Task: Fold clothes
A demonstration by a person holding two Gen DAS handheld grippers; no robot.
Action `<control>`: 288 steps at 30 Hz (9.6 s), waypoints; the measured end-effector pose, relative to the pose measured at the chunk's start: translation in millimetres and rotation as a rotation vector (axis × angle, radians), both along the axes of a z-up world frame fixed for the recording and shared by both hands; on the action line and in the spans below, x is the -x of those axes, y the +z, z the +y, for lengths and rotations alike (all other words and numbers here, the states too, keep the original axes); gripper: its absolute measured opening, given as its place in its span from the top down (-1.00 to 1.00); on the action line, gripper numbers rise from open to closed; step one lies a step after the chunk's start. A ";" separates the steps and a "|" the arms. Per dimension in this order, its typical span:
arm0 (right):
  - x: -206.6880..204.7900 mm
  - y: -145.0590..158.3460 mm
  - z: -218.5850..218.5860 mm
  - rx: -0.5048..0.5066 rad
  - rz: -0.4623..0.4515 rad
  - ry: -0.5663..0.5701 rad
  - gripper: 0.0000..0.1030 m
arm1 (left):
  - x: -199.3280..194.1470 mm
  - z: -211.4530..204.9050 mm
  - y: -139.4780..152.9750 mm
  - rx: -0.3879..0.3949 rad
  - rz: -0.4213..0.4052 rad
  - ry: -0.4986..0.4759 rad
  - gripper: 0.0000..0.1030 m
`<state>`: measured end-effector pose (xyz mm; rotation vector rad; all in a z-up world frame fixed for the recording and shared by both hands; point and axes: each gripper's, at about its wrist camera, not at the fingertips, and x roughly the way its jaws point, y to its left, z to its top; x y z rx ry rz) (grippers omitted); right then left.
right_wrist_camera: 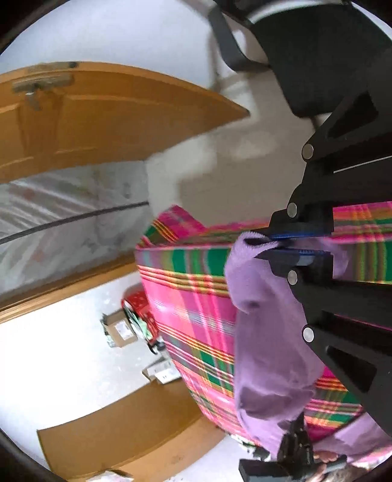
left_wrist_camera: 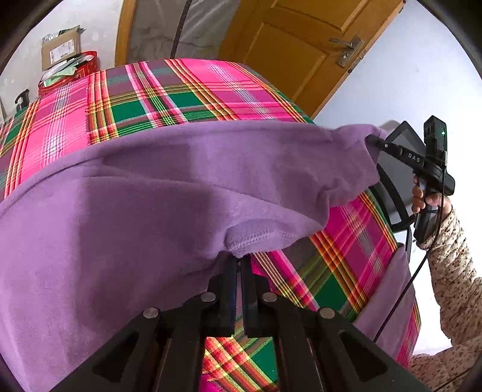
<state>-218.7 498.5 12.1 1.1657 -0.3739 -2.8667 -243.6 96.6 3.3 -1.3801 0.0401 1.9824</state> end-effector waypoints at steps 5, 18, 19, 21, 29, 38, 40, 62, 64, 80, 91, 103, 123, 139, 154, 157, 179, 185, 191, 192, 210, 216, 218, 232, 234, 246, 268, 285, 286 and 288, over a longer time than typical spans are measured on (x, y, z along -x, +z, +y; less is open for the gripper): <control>14.6 16.2 3.7 -0.083 -0.001 -0.020 0.90 | -4.4 2.1 4.1 -0.011 0.015 -0.021 0.97; 76.3 -28.0 0.8 -0.205 -0.156 -0.070 0.90 | -9.9 7.6 -0.1 0.009 0.009 -0.050 0.97; 79.3 -32.7 1.2 -0.212 -0.166 -0.075 0.90 | -10.3 7.2 -0.1 0.017 0.017 -0.044 0.97; 83.4 -40.4 0.1 -0.230 -0.181 -0.079 0.90 | -9.5 4.7 1.0 0.019 0.018 -0.028 0.97; 78.8 -45.7 8.0 -0.128 -0.164 -0.081 0.79 | -8.1 17.6 3.1 0.100 0.060 0.000 0.85; 35.8 -43.2 15.8 0.220 -0.113 -0.031 0.23 | -6.4 36.4 4.3 0.155 0.087 0.018 0.78; 24.2 -45.9 13.9 0.262 -0.106 -0.038 0.23 | -7.4 38.0 4.9 0.163 0.090 0.032 0.78; 20.3 -84.9 30.1 0.596 -0.113 -0.214 0.81 | -43.6 24.5 12.1 0.118 0.113 -0.073 1.00; 21.0 -72.5 28.2 0.539 -0.083 -0.215 0.93 | -43.9 23.5 10.4 0.117 0.104 -0.061 1.00; -8.5 -17.2 -43.6 0.312 -0.018 0.019 0.70 | -49.9 -64.9 44.1 0.011 0.022 0.180 0.98; -29.5 -4.9 -209.6 0.210 -0.082 0.501 0.26 | -84.7 -177.2 76.8 -0.096 0.076 0.466 0.94; -20.7 -49.9 -388.1 0.104 -0.212 0.809 0.24 | -131.1 -281.7 37.7 -0.134 -0.003 0.692 0.94; 0.5 -56.4 -492.9 0.021 -0.147 0.879 0.06 | -128.3 -302.0 4.0 -0.207 -0.064 0.683 0.94; -4.4 -57.1 -500.5 0.115 -0.201 0.986 0.66 | -134.8 -312.8 -5.7 -0.225 -0.092 0.704 0.94; -22.8 -53.0 -474.4 0.197 -0.306 0.894 0.71 | -145.1 -335.4 -1.1 -0.200 -0.102 0.767 0.94; -32.6 -38.7 -461.3 0.188 -0.257 0.881 0.68 | -154.3 -341.2 5.4 -0.198 -0.095 0.777 0.94; -176.2 -6.1 -379.1 -0.042 -0.107 0.927 0.30 | -283.8 -390.2 10.1 -0.176 -0.135 1.005 0.76; -197.6 -30.1 -416.5 -0.134 -0.111 1.039 0.30 | -295.7 -395.2 3.3 -0.184 -0.133 1.073 0.76; -207.7 -51.6 -445.3 -0.230 -0.118 1.103 0.30 | -292.1 -395.8 -3.4 -0.168 -0.154 1.110 0.76; -208.1 -52.6 -447.1 -0.231 -0.116 1.110 0.30 | -291.0 -395.3 -4.4 -0.166 -0.159 1.109 0.76; -216.7 -49.5 -458.0 -0.248 -0.071 1.123 0.30 | -271.9 -386.0 -3.9 -0.108 -0.167 1.084 0.55; -213.8 -52.7 -454.3 -0.235 -0.077 1.113 0.29 | -273.8 -388.3 -4.5 -0.110 -0.206 1.132 0.56; -211.5 -53.7 -453.4 -0.236 -0.079 1.108 0.30 | -275.9 -388.8 -5.4 -0.114 -0.206 1.143 0.65; -200.0 -37.1 -443.2 -0.196 -0.020 1.053 0.89 | -310.6 -418.4 7.6 -0.213 -0.065 1.242 1.00; -194.3 -36.6 -442.3 -0.186 -0.034 1.038 0.89 | -313.2 -419.7 8.3 -0.221 -0.060 1.243 1.00; -227.1 -30.9 -467.0 -0.344 0.110 1.110 0.28 | -309.8 -417.9 -17.7 -0.290 -0.203 1.239 0.70; -227.0 -54.5 -542.8 -0.384 0.040 1.151 0.90 | -299.3 -425.9 -21.4 -0.338 -0.193 1.255 0.67; -258.6 -47.4 -539.1 -0.319 0.007 1.226 0.95 | -325.9 -435.4 -23.0 -0.399 -0.121 1.275 0.95; -258.7 -46.8 -538.7 -0.316 0.008 1.225 0.95 | -327.4 -436.0 -24.3 -0.402 -0.122 1.282 0.95; -259.1 -45.6 -537.9 -0.311 0.012 1.224 0.95 | -330.2 -436.5 -25.1 -0.404 -0.118 1.288 0.95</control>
